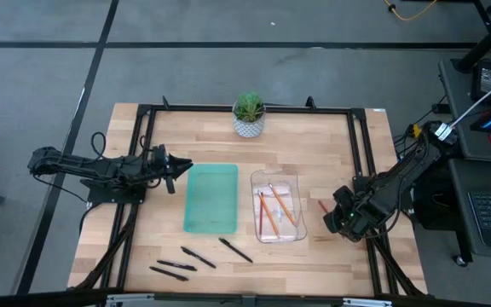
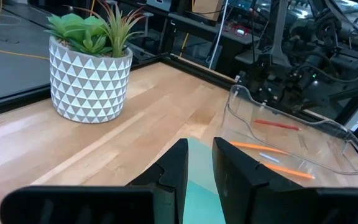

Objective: Sort pens & pencils
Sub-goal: Put the red pencil into the transparent bin

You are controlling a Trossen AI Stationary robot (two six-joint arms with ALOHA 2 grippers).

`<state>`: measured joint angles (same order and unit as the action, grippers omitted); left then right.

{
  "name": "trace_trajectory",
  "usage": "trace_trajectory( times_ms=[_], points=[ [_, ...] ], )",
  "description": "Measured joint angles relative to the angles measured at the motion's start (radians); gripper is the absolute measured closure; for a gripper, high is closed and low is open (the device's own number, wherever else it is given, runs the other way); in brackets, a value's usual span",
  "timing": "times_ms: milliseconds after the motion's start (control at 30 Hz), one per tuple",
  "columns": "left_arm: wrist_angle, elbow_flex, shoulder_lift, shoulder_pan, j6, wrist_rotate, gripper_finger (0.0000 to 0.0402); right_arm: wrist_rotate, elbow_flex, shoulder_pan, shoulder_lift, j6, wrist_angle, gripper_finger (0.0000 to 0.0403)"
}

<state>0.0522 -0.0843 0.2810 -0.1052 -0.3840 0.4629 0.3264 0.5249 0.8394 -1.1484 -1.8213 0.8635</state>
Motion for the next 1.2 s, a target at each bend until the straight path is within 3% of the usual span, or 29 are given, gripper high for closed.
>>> trace_trajectory(
  times_ms=[233, 533, 667, 1067, 1200],
  points=[
    [0.0, 0.0, 0.0, 0.0, -0.002, 0.0, 0.0333, -0.031, 0.001, 0.0, 0.0, 0.014, -0.011, 0.0354],
    [0.0, 0.0, 0.0, 0.0, -0.002, 0.0, 0.0333, -0.036, 0.002, 0.0, -0.012, 0.037, -0.069, 0.0218],
    [0.0, 0.0, 0.0, 0.0, -0.002, 0.0, 0.0333, -0.055, 0.002, 0.0, -0.061, 0.108, -0.125, 0.018],
    [0.0, 0.0, 0.0, 0.0, -0.002, 0.0, 0.0333, -0.153, 0.009, -0.005, -0.216, 0.127, -0.136, 0.0171],
    [0.0, 0.0, 0.0, 0.0, -0.002, 0.0, 0.0333, -0.191, 0.01, -0.033, -0.219, 0.129, -0.128, 0.019]
  ],
)
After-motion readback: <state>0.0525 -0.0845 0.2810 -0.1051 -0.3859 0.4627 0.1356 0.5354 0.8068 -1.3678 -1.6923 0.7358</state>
